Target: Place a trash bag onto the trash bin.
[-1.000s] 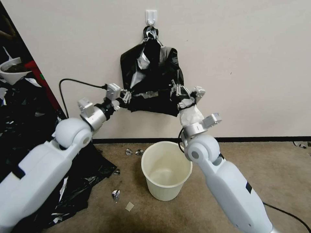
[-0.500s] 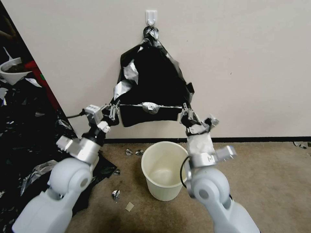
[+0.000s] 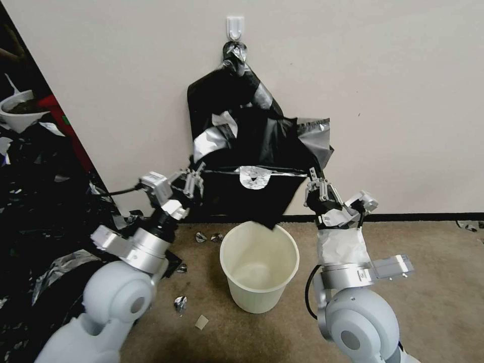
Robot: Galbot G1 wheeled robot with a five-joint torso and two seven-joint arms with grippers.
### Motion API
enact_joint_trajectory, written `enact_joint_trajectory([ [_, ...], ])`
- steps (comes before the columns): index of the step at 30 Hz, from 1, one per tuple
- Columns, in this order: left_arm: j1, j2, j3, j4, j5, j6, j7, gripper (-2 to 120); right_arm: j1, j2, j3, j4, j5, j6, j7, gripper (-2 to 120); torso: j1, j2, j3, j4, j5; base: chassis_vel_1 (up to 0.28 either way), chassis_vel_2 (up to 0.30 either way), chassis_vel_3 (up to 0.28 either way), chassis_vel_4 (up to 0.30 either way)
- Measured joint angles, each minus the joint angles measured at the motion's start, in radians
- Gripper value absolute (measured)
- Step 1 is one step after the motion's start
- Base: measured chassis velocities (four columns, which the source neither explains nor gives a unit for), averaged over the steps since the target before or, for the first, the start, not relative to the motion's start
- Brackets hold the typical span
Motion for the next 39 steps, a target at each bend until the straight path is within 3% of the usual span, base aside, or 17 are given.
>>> enact_joint_trajectory([
  [6, 0.023, -0.053, 0.032, 0.042, 0.013, 0.005, 0.000, 0, -0.016, 0.001, 0.002, -0.034, -0.059, 0.016, 0.002, 0, 0.000, 0.000, 0.000, 0.0000, -0.0001, 0.000, 0.000, 0.000, 0.000],
  [8, 0.063, -0.116, 0.065, 0.110, 0.057, -0.013, 0.018, 0, -0.021, 0.009, 0.005, -0.113, -0.138, 0.076, -0.012, 0, 0.000, 0.000, 0.000, 0.0001, 0.0001, 0.000, 0.000, 0.000, 0.000],
  [15, 0.134, -0.200, 0.102, 0.236, 0.175, -0.060, 0.038, 0, -0.049, 0.025, -0.012, -0.244, -0.213, 0.140, -0.022, 0, 0.000, 0.000, 0.000, 0.0000, -0.0001, 0.000, 0.000, 0.000, 0.000],
  [30, 0.161, -0.158, 0.085, 0.281, 0.393, -0.049, 0.088, 0, -0.109, 0.020, -0.064, -0.327, -0.217, 0.121, 0.081, 0, 0.000, 0.000, 0.000, 0.0001, -0.0002, 0.000, 0.000, 0.000, 0.000],
  [39, 0.207, -0.199, 0.164, 0.355, 0.493, -0.071, -0.006, 0, -0.155, -0.009, -0.116, -0.315, -0.217, 0.019, 0.242, 0, 0.000, 0.000, 0.000, 0.0001, -0.0002, 0.000, 0.000, 0.000, 0.000],
])
